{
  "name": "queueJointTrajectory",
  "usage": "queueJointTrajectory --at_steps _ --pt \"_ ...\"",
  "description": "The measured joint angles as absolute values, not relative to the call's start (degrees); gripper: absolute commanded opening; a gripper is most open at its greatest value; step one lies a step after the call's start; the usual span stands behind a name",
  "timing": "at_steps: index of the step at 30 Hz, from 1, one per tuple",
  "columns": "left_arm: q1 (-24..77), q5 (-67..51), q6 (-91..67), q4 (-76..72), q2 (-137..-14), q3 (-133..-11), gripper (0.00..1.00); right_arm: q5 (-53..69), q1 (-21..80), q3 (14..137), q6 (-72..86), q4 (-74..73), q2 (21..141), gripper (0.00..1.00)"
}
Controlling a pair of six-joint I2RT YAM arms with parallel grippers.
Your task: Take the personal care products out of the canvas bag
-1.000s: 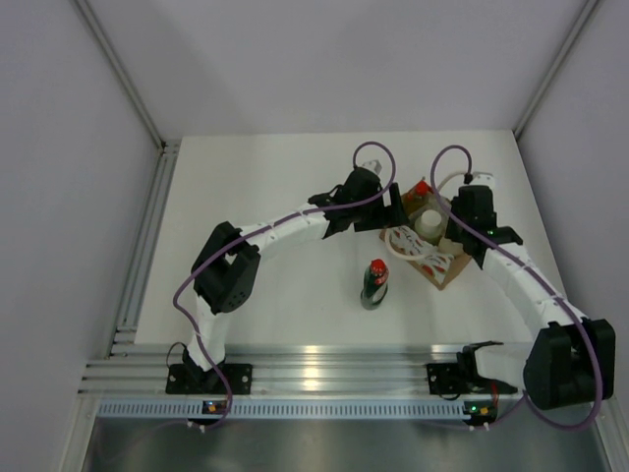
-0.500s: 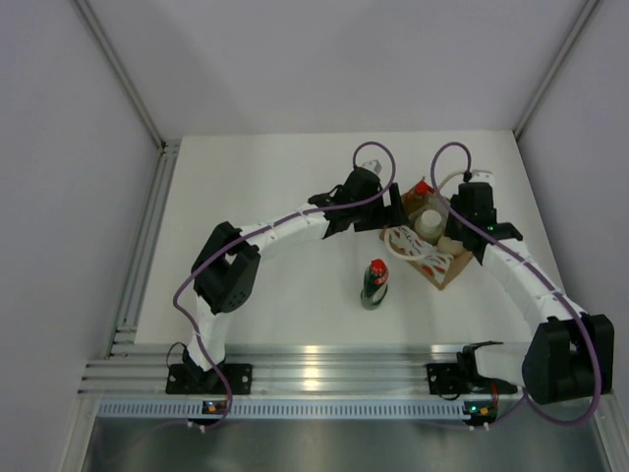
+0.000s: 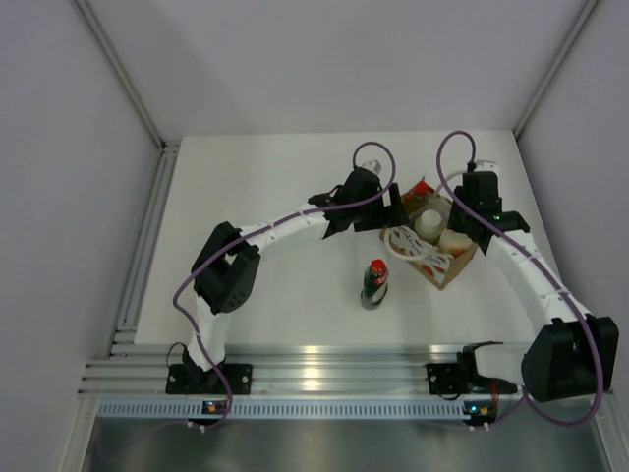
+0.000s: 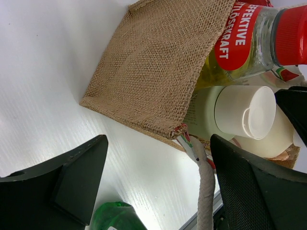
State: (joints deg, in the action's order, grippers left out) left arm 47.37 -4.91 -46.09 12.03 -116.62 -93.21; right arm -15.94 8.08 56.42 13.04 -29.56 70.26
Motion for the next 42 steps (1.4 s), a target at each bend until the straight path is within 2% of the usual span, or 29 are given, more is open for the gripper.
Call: queueJointTrajectory --at_steps 42 --pt "47.37 -4.91 -46.09 12.05 -116.62 -93.21 0.92 -13.76 6.57 66.81 11.55 -36.62 73.36 0.00"
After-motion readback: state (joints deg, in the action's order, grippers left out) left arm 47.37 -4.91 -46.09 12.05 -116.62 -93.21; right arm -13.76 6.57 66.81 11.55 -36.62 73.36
